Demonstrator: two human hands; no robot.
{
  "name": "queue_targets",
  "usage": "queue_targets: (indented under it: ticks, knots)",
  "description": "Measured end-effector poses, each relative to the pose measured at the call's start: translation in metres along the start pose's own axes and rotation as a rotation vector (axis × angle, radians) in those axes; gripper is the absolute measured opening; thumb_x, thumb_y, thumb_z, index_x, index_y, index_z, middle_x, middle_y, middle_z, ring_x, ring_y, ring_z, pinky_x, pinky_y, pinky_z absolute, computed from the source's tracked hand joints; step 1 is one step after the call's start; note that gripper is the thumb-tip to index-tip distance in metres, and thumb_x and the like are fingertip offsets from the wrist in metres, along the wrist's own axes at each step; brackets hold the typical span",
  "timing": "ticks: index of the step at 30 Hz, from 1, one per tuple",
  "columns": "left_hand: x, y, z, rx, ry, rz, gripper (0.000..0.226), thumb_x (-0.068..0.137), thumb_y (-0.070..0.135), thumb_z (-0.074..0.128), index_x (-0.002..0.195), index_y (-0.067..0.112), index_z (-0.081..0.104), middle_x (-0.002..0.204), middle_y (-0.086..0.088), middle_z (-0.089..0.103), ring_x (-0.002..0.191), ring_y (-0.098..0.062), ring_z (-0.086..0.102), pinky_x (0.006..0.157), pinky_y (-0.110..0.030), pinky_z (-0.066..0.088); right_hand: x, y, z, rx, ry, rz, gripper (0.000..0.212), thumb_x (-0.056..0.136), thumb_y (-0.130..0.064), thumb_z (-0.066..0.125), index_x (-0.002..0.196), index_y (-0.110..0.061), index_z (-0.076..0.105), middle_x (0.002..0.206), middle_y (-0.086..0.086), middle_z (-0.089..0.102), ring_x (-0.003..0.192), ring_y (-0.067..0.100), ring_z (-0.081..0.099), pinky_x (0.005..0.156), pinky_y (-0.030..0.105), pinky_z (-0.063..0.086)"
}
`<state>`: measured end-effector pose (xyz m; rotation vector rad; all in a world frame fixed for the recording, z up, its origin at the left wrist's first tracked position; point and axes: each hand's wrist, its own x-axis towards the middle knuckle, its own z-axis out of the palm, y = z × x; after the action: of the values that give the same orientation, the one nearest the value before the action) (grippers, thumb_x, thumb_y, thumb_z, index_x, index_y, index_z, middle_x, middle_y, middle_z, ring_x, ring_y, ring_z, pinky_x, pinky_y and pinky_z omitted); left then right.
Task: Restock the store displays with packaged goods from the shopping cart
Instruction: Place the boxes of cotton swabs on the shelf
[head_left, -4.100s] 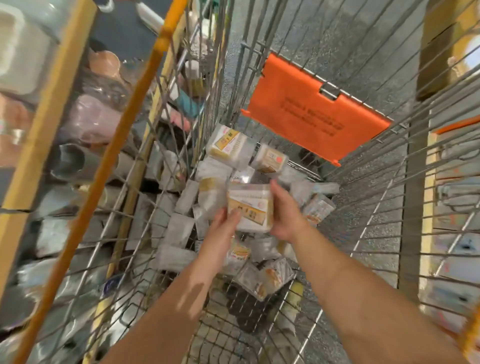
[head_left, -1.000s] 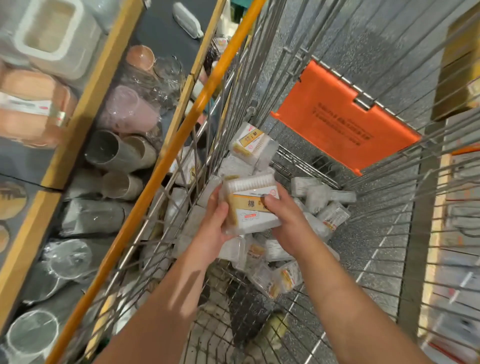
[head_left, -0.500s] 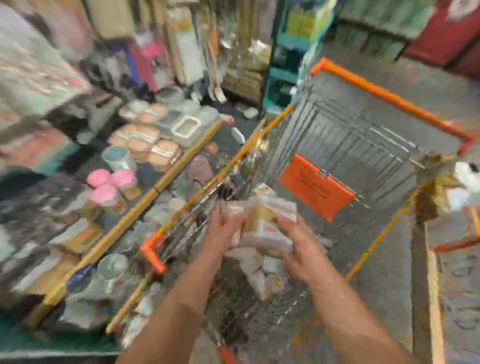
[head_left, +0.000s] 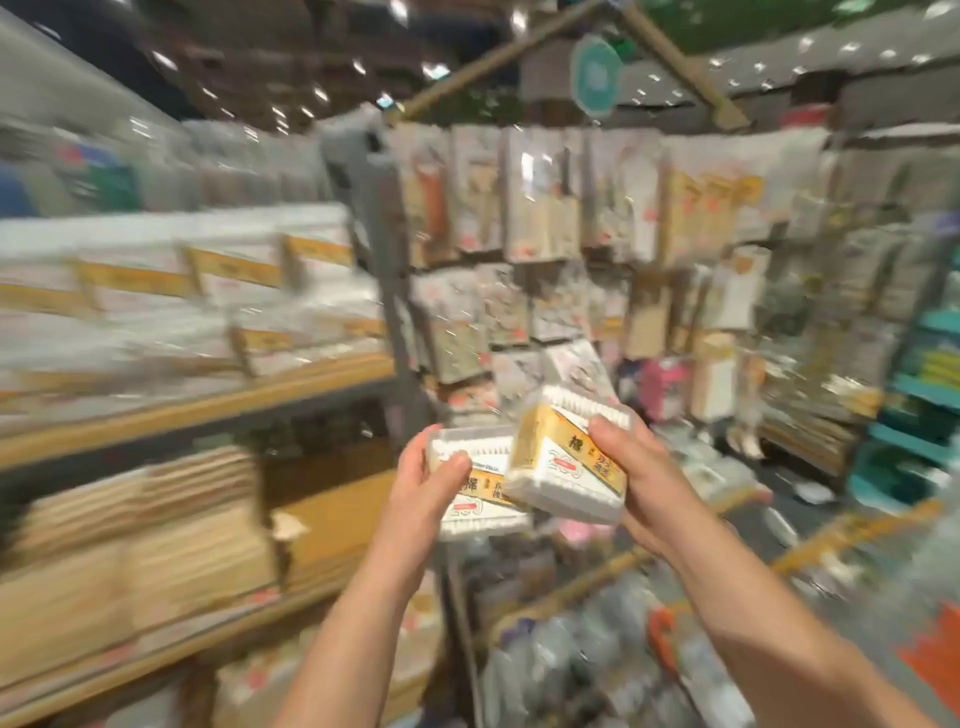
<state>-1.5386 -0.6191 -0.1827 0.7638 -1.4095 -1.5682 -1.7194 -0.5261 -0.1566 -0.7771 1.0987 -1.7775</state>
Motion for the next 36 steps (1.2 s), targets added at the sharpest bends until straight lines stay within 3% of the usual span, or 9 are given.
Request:
queue_targets:
  ticks: [5, 8, 10, 13, 19, 23, 27, 32, 36]
  knots:
    - [0.000, 0.078, -0.123, 0.091, 0.176, 0.180, 0.076, 0.064, 0.046, 0.075, 0.129, 0.015, 0.053, 0.116, -0.009, 0.070, 0.100, -0.020, 0.070, 0.085, -0.035, 0.055, 0.043, -0.012, 0.125, -0.295, -0.227, -0.083, 0.095, 0.032, -0.057, 0.095, 0.111, -0.017, 0.060, 0.091, 0.003, 0.075, 0.078, 0.015, 0.071, 0.069, 0.029, 0.057]
    - [0.003, 0.115, -0.178, 0.067, 0.239, 0.267, 0.069, 0.072, 0.045, 0.073, 0.133, 0.020, 0.050, 0.118, 0.000, 0.068, 0.096, -0.008, 0.068, 0.082, -0.027, 0.048, 0.071, -0.024, 0.177, -0.489, -0.305, -0.173, 0.066, 0.066, -0.027, 0.088, 0.124, -0.013, 0.058, 0.096, 0.000, 0.070, 0.076, 0.006, 0.068, 0.064, 0.020, 0.052]
    - [0.010, 0.132, -0.212, 0.079, 0.261, 0.314, 0.060, 0.085, 0.039, 0.071, 0.136, 0.029, 0.041, 0.120, 0.012, 0.060, 0.098, -0.004, 0.061, 0.085, -0.025, 0.041, 0.092, -0.036, 0.203, -0.616, -0.304, -0.268, 0.058, 0.071, -0.014, 0.085, 0.121, -0.013, 0.057, 0.101, 0.000, 0.067, 0.076, 0.003, 0.065, 0.061, 0.015, 0.050]
    - [0.027, 0.151, -0.245, 0.093, 0.234, 0.328, 0.095, 0.072, 0.057, 0.072, 0.152, 0.023, 0.032, 0.142, 0.006, 0.050, 0.120, -0.010, 0.052, 0.105, -0.036, 0.033, 0.123, -0.058, 0.227, -0.849, -0.227, -0.356, 0.051, 0.075, -0.015, 0.083, 0.118, -0.015, 0.056, 0.105, 0.003, 0.066, 0.088, 0.014, 0.066, 0.075, 0.029, 0.058]
    - [0.061, 0.156, -0.243, 0.107, 0.180, 0.323, 0.070, 0.092, 0.039, 0.058, 0.153, 0.024, 0.026, 0.126, 0.016, 0.048, 0.122, -0.006, 0.040, 0.100, -0.031, 0.027, 0.166, -0.112, 0.263, -1.544, -0.161, -0.490, 0.064, 0.069, -0.038, 0.086, 0.120, -0.014, 0.057, 0.110, 0.002, 0.063, 0.095, 0.022, 0.062, 0.085, 0.043, 0.055]
    - [0.077, 0.154, -0.230, 0.091, 0.200, 0.281, 0.068, 0.094, 0.040, 0.057, 0.154, 0.025, 0.026, 0.145, 0.008, 0.045, 0.128, -0.011, 0.040, 0.107, -0.036, 0.024, 0.188, -0.130, 0.285, -1.818, -0.249, -0.559, 0.055, 0.069, -0.049, 0.083, 0.109, -0.022, 0.056, 0.106, -0.004, 0.060, 0.093, 0.020, 0.058, 0.079, 0.037, 0.050]
    - [0.078, 0.156, -0.217, 0.154, 0.181, 0.265, 0.007, 0.098, 0.027, 0.055, 0.098, 0.033, 0.051, 0.087, 0.027, 0.050, 0.081, 0.007, 0.047, 0.088, -0.022, 0.034, 0.211, -0.140, 0.296, -1.891, -0.315, -0.455, 0.049, 0.067, -0.044, 0.086, 0.098, -0.020, 0.057, 0.099, -0.001, 0.060, 0.086, 0.025, 0.063, 0.071, 0.046, 0.060]
    - [0.082, 0.152, -0.226, 0.193, 0.224, 0.247, 0.014, 0.096, 0.032, 0.056, 0.108, 0.030, 0.062, 0.099, 0.015, 0.071, 0.099, -0.002, 0.061, 0.080, -0.024, 0.041, 0.213, -0.139, 0.299, -2.050, -0.382, -0.493, 0.045, 0.074, -0.044, 0.081, 0.100, -0.015, 0.059, 0.096, 0.003, 0.062, 0.085, 0.024, 0.062, 0.075, 0.045, 0.059]
    - [0.077, 0.155, -0.225, 0.216, 0.219, 0.259, 0.021, 0.090, 0.038, 0.065, 0.109, 0.029, 0.063, 0.096, 0.017, 0.073, 0.099, -0.001, 0.062, 0.076, -0.021, 0.041, 0.217, -0.133, 0.289, -2.188, -0.408, -0.583, 0.053, 0.077, -0.063, 0.070, 0.108, -0.023, 0.054, 0.105, -0.002, 0.057, 0.098, 0.019, 0.048, 0.085, 0.038, 0.042]
